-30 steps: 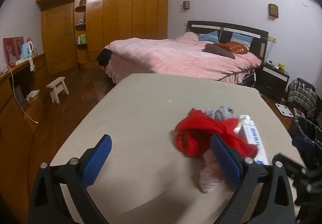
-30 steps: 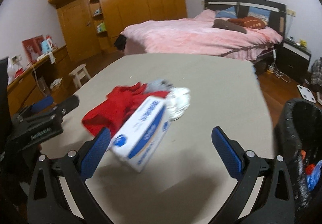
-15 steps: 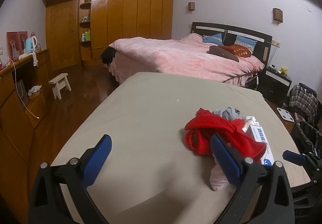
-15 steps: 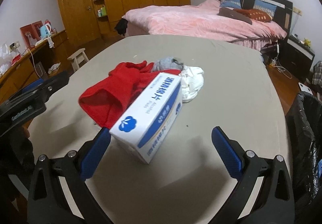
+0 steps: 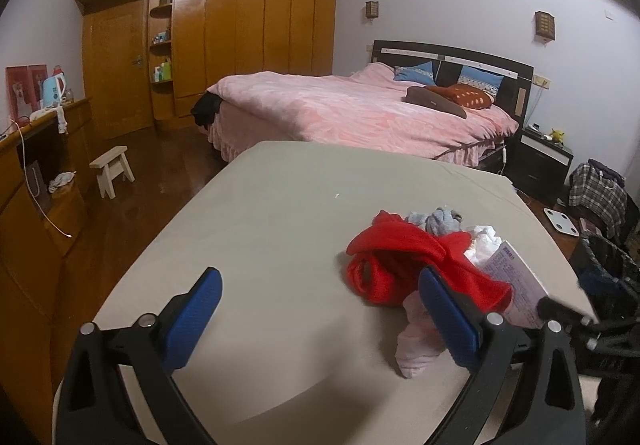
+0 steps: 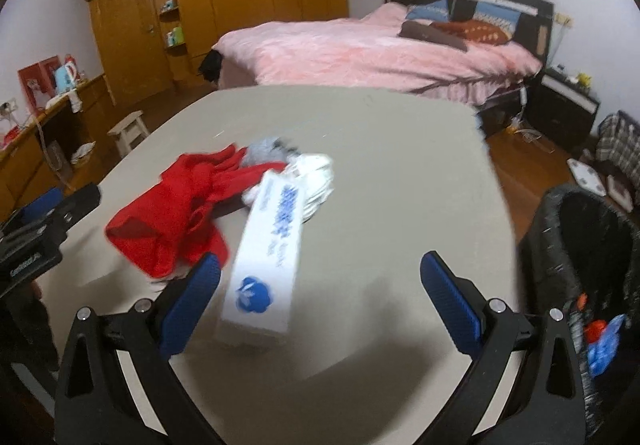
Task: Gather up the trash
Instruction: 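Return both tools to the table and grasp the white alcohol-pad box with the right gripper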
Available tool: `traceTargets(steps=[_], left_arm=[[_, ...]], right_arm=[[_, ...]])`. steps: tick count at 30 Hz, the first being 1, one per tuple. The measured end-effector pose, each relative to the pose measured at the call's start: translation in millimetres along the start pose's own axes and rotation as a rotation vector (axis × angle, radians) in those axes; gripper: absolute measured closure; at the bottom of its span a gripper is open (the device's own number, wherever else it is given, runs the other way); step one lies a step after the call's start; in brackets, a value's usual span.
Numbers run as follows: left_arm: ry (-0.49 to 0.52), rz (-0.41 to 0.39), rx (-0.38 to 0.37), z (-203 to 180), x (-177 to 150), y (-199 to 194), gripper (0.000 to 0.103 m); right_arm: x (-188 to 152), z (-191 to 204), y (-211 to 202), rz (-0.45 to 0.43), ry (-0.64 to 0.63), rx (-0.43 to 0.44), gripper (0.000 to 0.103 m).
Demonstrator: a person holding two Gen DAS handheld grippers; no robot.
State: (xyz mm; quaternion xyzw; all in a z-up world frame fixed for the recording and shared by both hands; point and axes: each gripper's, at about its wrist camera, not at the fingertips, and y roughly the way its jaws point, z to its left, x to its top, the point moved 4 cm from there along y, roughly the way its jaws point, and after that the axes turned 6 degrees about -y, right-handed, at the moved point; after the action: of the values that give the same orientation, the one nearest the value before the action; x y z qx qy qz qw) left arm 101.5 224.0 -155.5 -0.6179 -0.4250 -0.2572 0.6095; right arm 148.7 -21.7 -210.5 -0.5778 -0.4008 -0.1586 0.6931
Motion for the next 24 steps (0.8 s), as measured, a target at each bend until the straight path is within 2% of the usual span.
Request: traceTargets(steps=[1, 3, 7, 9, 12, 19, 24], left_arm=[[0.001, -0.001, 0.001, 0.1, 0.2, -0.5, 0.006], [0.002, 0.0, 0.002, -0.4, 0.4, -0.1, 0.006], [0.002, -0.002, 0.002, -1.4, 1.4, 0.3, 0.006], [0.0, 0.0, -0.002, -2.7, 1.6, 1.0, 0.006], [0.002, 0.003, -0.017, -6.7, 1.8, 1.6, 0.007], [0.008, 0.011, -0.087, -29.4, 3.4, 2.0, 0.008], [0.023, 0.043, -0.148, -52.5, 2.2, 10.7, 0.021]], right_arm=[[-1.6, 4.2, 2.4, 0.007, -0.007, 0.013, 0.007], [-1.1, 10.0, 6.3, 0.02, -0.016, 0.036, 0.026], [-0.1, 17.9, 11.2, 0.042, -0.019, 0.078, 0.046], [1.8, 19.4, 12.2, 0.047, -0.029, 0.095, 0.066], [4.0, 17.4, 9.6, 0.042, -0.03, 0.113, 0.067], [10.5, 2.4, -6.0, 0.004, -0.039, 0.068, 0.07], [16.5, -11.9, -13.7, -0.019, -0.036, 0.046, 0.071]])
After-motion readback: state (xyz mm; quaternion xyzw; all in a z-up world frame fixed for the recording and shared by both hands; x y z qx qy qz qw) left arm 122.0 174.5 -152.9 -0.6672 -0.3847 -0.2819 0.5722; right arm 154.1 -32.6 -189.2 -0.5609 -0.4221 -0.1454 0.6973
